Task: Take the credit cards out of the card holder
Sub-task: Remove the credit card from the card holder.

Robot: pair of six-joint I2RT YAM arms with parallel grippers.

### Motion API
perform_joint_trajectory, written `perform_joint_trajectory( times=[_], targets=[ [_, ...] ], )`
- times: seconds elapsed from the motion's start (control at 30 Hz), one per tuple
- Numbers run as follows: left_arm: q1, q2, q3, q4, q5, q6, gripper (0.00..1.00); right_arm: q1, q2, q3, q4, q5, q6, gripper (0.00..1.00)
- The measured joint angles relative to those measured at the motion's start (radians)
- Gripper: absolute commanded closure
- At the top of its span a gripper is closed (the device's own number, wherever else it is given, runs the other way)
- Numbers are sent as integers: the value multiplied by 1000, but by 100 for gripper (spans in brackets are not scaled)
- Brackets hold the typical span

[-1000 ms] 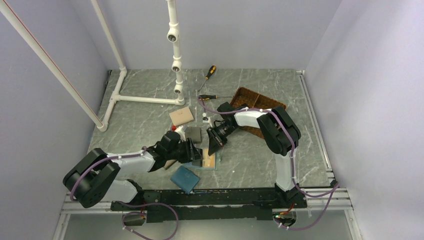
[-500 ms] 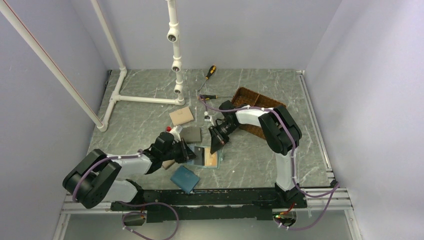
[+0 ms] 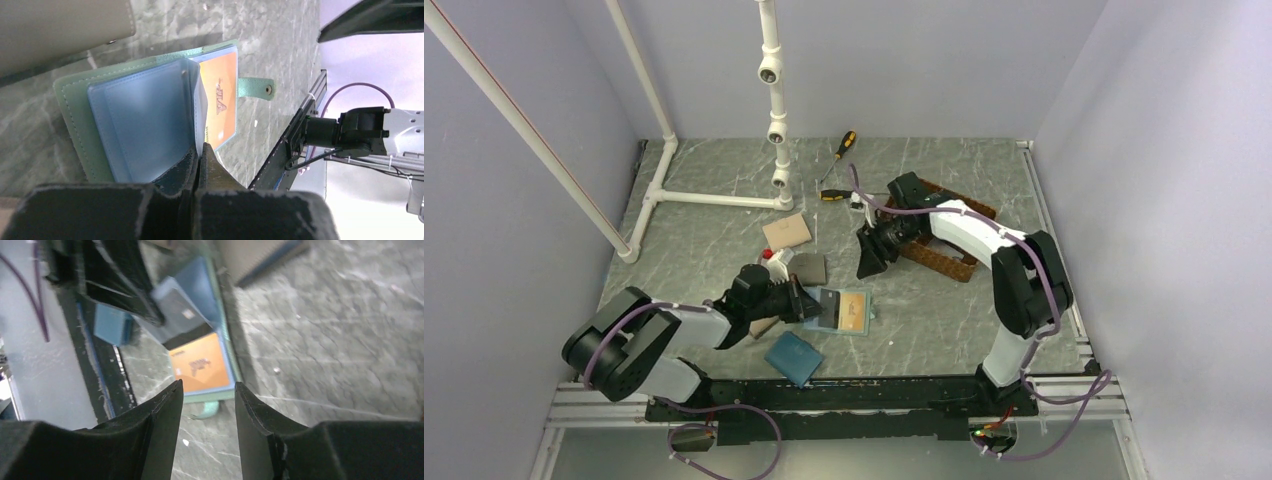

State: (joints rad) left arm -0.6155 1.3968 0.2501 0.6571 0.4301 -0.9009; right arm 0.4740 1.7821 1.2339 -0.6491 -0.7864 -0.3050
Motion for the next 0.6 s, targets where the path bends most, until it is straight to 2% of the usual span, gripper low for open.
perform_joint_trajectory(
  times=[0.1, 0.33, 0.6],
  targets=[
    [0, 25, -3, 68, 23, 6, 100, 3, -21, 0, -2, -100, -30, 55],
    [0, 27, -52, 208, 41, 6, 100, 11, 109, -3, -8, -274, -26, 54],
    [0, -135, -71, 206, 29, 21, 100, 11, 172, -7, 2, -386, 25, 52]
  ],
)
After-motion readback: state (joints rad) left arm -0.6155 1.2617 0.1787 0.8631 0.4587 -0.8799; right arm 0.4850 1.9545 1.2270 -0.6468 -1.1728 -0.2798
